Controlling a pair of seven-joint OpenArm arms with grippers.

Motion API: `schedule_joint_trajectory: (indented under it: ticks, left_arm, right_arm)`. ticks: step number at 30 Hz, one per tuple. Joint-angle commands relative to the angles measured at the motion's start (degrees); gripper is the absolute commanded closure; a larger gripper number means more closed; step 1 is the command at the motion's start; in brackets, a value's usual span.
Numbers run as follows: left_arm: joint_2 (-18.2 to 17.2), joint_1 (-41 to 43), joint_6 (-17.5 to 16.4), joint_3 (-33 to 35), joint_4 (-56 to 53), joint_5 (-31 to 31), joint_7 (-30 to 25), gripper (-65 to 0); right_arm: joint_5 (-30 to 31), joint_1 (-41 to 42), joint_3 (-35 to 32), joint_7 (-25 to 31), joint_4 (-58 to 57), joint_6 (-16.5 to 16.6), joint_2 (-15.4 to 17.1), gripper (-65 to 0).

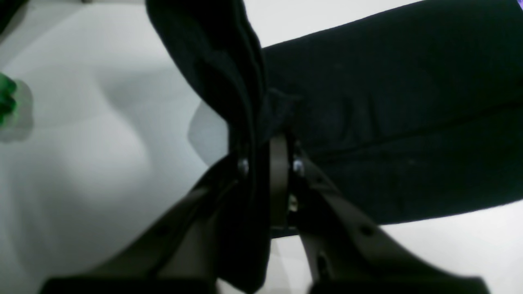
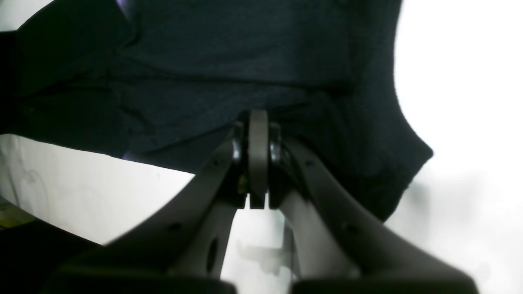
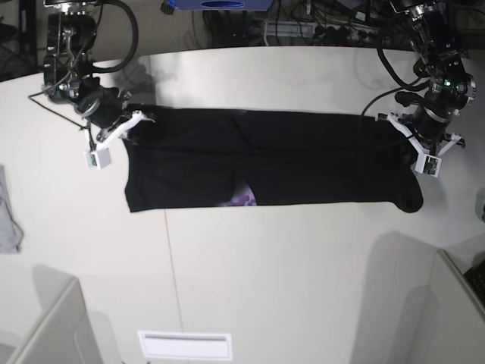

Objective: Fold the T-shirt properly

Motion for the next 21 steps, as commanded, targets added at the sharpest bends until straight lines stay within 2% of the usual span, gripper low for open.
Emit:
schedule_joint_trajectory:
  ticks: [1, 5, 8, 16, 21]
  left_arm:
    - [-0.21, -0.32, 0.03, 0.75, 1.66, -0.74, -1.34, 0.0]
    - [1.55, 0.47, 0.11, 3.65, 3.24, -0.74, -1.34, 0.0]
    - [2.6, 0.82, 1.78, 7.25, 4.65, -0.74, -1.16, 0.0]
    - [2.78, 0.47, 7.76, 18.68, 4.74, -1.26, -0.02, 0.0]
    - [5.59, -0.41, 8.73, 22.81, 4.38, -0.74, 0.16, 0.0]
  right_arm:
    - [0.52, 0.33, 0.52, 0.87, 1.07, 0.71, 0.64, 0.0]
    - [0.52, 0.24, 0.52, 0.87, 0.98, 0.71, 0.64, 0.0]
    - [0.52, 0.24, 0.52, 0.87, 0.89, 0.71, 0.64, 0.0]
    - [0.52, 0.24, 0.61, 0.87, 0.72, 0.71, 0.64, 0.0]
    - [0.52, 0.24, 0.61, 0.87, 0.72, 0.71, 0.64, 0.0]
